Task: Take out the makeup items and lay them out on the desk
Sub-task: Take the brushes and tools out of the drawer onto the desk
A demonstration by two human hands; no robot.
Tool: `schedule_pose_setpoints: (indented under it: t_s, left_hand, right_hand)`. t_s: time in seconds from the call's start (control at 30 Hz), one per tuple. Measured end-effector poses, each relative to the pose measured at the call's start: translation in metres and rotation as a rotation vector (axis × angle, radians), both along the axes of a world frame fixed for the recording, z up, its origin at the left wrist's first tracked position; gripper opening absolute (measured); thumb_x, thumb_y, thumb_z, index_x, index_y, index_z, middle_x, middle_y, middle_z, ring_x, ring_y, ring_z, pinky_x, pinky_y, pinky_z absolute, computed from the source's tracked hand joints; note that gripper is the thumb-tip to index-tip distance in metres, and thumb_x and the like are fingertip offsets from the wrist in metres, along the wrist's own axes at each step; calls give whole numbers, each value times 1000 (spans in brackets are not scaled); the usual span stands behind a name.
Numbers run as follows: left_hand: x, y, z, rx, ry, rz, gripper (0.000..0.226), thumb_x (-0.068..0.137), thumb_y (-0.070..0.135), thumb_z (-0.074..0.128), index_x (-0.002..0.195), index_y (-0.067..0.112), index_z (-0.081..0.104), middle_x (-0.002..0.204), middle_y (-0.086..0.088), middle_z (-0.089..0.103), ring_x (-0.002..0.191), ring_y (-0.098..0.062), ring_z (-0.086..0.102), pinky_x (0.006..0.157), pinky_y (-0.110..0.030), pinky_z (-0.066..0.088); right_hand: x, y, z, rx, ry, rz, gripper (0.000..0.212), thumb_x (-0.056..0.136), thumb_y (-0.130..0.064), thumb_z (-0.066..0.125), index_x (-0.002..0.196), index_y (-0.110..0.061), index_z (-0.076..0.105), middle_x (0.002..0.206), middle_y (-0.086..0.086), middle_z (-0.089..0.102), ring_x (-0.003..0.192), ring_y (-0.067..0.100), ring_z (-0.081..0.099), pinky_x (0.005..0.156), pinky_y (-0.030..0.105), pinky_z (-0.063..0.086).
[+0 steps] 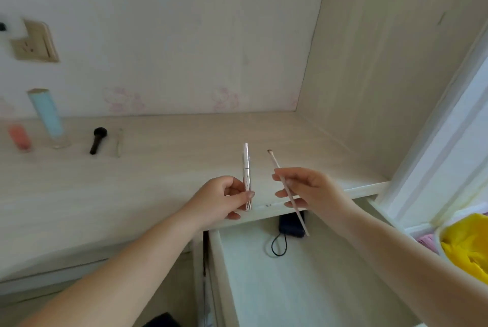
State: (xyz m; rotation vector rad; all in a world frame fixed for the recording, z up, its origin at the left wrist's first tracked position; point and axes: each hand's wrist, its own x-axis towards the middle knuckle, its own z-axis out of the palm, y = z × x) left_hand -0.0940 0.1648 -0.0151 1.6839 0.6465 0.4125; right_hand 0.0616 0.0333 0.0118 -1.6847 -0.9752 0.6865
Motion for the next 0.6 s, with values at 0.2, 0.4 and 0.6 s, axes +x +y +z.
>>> schedule_pose_setpoints:
  t_s: [0.2, 0.4, 0.6]
  left_hand:
    - [-40, 99, 1, 94, 68, 278, 11, 86, 22, 66, 86, 12, 63, 74, 1, 71, 65, -8, 67, 62, -28, 51]
    - [-70, 191, 6, 58, 147, 428, 21, 86, 19, 66, 67, 12, 62, 62, -2, 62, 53, -8, 63, 59, -27, 53]
    - [-75, 247, 7, 69, 293, 453, 19, 85, 17, 65, 70, 6, 66, 67, -9, 66, 53, -20, 62, 54, -27, 56]
  right_hand:
    - [-19, 104, 13, -28, 64, 65, 23, 93, -2, 52, 102, -20, 64, 99, -5, 66, 74, 5, 67, 58, 18, 56]
    - [-51, 211, -3, -101, 126, 117, 19, 91, -4, 56, 102, -17, 65, 90, -2, 62, 72, 7, 64, 52, 15, 51]
    - [-69, 297, -16, -135, 16, 105, 22, 88, -9, 62, 110, -13, 66, 92, -1, 63, 76, 11, 61, 59, 19, 51]
